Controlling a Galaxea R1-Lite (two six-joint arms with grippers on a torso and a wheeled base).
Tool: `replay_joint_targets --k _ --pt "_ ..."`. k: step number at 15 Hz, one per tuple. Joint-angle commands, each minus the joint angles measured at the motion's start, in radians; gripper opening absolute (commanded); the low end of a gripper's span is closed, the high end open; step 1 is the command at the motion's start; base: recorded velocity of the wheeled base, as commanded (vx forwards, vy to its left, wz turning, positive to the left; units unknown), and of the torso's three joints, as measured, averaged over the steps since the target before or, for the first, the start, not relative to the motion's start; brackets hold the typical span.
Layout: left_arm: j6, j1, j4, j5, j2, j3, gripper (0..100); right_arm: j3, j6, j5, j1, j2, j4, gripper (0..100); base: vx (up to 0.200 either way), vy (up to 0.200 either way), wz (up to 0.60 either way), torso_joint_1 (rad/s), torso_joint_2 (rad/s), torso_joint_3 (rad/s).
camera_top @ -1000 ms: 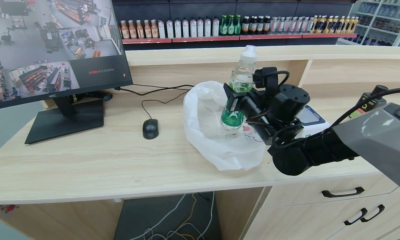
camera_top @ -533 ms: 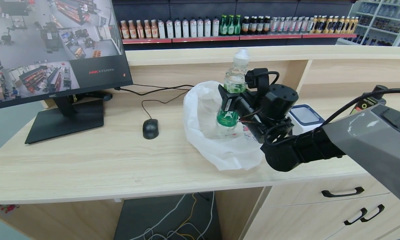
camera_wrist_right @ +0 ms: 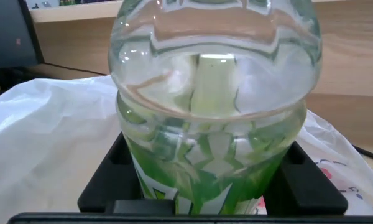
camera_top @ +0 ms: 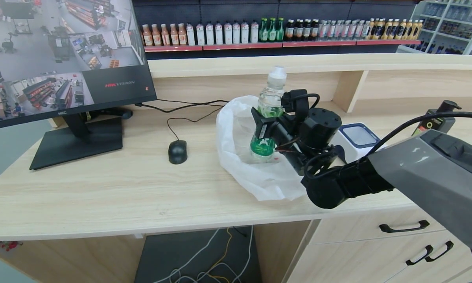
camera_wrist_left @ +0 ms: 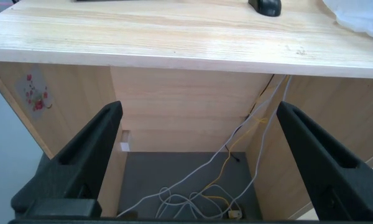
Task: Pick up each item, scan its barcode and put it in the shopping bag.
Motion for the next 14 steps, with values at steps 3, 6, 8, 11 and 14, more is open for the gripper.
replay_joint_targets --k 3,6,8,11,14 --pt "-0.001 0.0 0.0 0.001 0.0 0.0 100 0.005 0.0 0.0 0.006 0.017 0.006 0 0.0 0.0 0.0 0.0 0.0 0.0" --pt "-0.001 0.0 0.0 0.001 0.0 0.0 100 0.001 -0.023 -0.003 0.023 0.017 0.009 0 0.0 0.0 0.0 0.0 0.0 0.0" --pt "-0.001 0.0 0.0 0.001 0.0 0.0 100 0.005 -0.04 -0.006 0.033 0.02 0.007 0 0.0 0.0 0.0 0.0 0.0 0.0" --pt "-0.001 0.0 0.0 0.001 0.0 0.0 100 0.03 -0.042 -0.008 0.036 0.023 0.006 0 0.0 0.0 0.0 0.0 0.0 0.0" --pt "-0.002 0.0 0.0 0.001 0.0 0.0 100 0.045 -0.042 -0.008 0.032 0.018 0.003 0 0.0 0.0 0.0 0.0 0.0 0.0"
